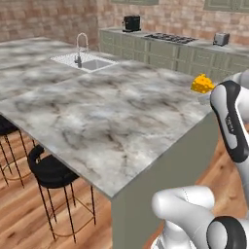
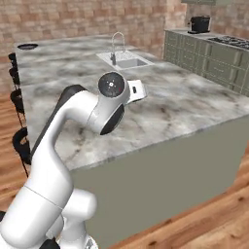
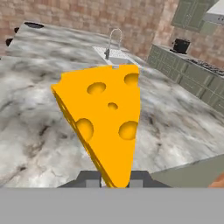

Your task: Take the cheese, chicken drumstick, and garlic from the fridge and place them on the plate on the dining counter to create an appetizer plate.

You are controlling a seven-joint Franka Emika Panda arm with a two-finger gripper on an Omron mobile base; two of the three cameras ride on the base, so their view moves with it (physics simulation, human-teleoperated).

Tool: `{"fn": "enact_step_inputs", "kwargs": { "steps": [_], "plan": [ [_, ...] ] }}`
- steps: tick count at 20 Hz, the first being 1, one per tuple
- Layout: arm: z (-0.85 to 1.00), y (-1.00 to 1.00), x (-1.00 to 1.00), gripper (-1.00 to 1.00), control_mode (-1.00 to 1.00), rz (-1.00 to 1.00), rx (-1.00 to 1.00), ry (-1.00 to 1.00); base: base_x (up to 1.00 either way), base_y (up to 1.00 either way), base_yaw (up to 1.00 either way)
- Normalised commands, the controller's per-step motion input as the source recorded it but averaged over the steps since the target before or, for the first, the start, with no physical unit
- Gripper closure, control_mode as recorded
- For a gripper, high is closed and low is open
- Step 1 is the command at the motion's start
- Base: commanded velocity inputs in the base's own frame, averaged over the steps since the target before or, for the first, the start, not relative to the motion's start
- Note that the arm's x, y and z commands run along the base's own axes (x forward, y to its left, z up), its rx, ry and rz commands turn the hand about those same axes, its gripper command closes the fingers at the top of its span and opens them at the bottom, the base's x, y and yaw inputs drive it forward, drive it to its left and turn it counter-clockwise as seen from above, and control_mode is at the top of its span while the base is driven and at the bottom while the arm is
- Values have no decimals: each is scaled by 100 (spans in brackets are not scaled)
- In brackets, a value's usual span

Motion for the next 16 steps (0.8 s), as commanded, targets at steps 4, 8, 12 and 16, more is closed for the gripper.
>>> {"fn": "enact_step_inputs", "kwargs": {
  "steps": [4, 8, 12, 16],
  "plan": [
    [0, 0, 0, 100, 100, 0, 0, 0, -100, 100, 24],
    [0, 0, 0, 100, 100, 0, 0, 0, -81, 100, 12],
    [0, 0, 0, 100, 100, 0, 0, 0, -49, 100, 1],
    [0, 0, 0, 100, 100, 0, 0, 0, 4, 100, 0]
  ]
}}
